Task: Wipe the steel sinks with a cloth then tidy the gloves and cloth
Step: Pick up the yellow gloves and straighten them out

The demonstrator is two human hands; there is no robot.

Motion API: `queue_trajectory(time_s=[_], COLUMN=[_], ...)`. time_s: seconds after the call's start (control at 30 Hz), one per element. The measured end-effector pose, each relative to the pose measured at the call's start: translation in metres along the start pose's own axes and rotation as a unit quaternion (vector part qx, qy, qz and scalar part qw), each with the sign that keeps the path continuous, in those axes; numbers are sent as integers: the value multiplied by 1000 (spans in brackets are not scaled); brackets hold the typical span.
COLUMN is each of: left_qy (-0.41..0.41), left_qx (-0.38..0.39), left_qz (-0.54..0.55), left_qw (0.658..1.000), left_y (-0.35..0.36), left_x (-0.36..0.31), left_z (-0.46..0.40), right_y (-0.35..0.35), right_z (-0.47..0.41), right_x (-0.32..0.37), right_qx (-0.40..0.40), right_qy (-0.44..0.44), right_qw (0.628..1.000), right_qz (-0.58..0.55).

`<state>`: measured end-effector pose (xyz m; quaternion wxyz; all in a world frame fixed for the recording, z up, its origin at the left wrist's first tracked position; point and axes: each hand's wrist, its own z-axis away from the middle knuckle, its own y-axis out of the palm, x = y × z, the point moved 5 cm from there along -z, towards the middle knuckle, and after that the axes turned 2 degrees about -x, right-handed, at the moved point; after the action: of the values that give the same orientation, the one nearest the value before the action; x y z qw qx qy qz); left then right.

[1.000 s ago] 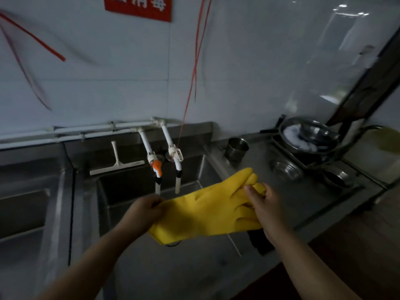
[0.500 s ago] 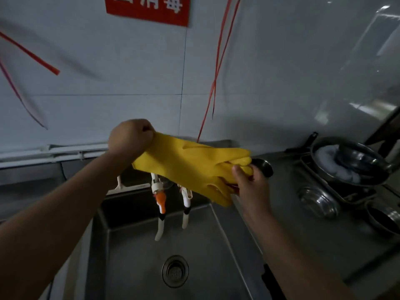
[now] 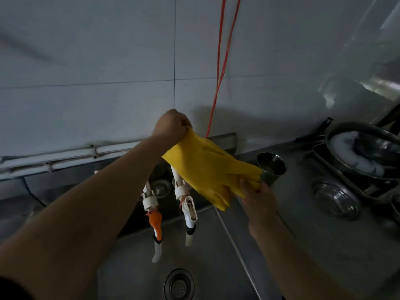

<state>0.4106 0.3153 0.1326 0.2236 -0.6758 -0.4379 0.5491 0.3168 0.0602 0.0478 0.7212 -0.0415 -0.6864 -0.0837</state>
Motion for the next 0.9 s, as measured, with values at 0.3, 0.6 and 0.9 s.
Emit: queue_trajectory(time_s=[0.3, 0.6, 0.9], left_qy=[-25, 7, 16], left_qx=[50, 147, 84], left_qz=[299, -48, -15], left_qw=[953, 988, 996], left_y=[28, 53, 40], left_x=[-13, 31, 37], left_z=[5, 13, 35], right_y=[-1, 19, 21], right_z=[3, 5, 22], right_x=[-27, -62, -50], right_qx=[1, 56, 48], right_qy=[44, 147, 158], right_qw=[998, 987, 986], right_qz=[42, 19, 23])
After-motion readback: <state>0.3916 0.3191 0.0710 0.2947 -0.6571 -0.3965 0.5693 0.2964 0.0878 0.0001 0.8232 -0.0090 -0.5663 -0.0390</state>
